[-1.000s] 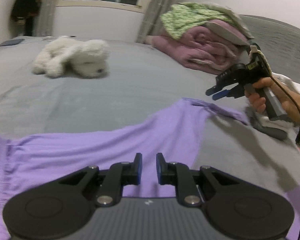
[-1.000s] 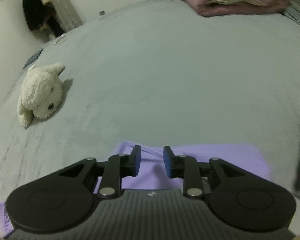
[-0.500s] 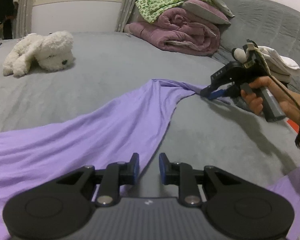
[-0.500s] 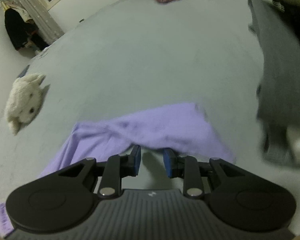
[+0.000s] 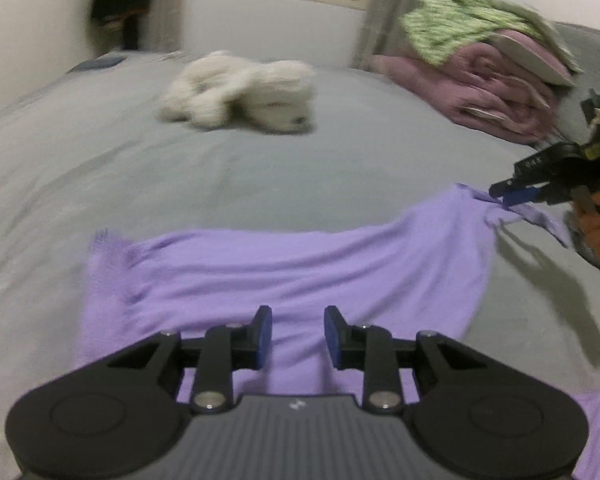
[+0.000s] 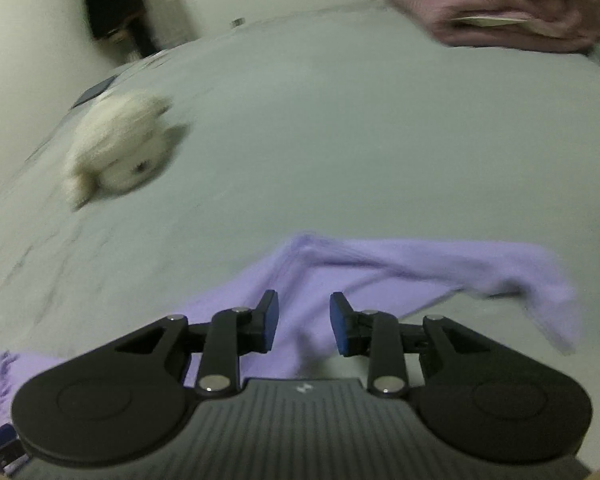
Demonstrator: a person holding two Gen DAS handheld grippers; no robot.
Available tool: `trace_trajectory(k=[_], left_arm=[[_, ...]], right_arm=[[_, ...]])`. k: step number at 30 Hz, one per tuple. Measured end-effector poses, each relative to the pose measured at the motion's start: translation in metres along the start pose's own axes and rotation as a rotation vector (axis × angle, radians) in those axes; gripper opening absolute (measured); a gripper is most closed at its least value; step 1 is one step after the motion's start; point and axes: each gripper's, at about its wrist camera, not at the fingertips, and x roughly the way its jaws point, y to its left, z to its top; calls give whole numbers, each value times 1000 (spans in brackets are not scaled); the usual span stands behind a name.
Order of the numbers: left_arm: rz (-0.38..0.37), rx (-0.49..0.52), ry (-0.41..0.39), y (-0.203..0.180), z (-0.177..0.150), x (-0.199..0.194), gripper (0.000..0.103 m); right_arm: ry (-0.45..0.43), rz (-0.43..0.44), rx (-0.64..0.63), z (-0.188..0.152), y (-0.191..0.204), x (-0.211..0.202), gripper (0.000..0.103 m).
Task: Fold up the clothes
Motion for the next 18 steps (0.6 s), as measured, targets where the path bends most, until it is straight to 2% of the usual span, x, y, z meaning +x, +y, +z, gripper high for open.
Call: trace_trajectory(k=[6,14,18], left_arm=[[76,-67,5,42,-7,-32,31],[89,-131,57,95,-24,-63,35],[65,-177,65,116,-32,-76,38]], right_arm=[[95,112,-25,-9,73,10,33],[185,185,-105,-30,163,15,37],[215,205,-129,-42,204,21,39]])
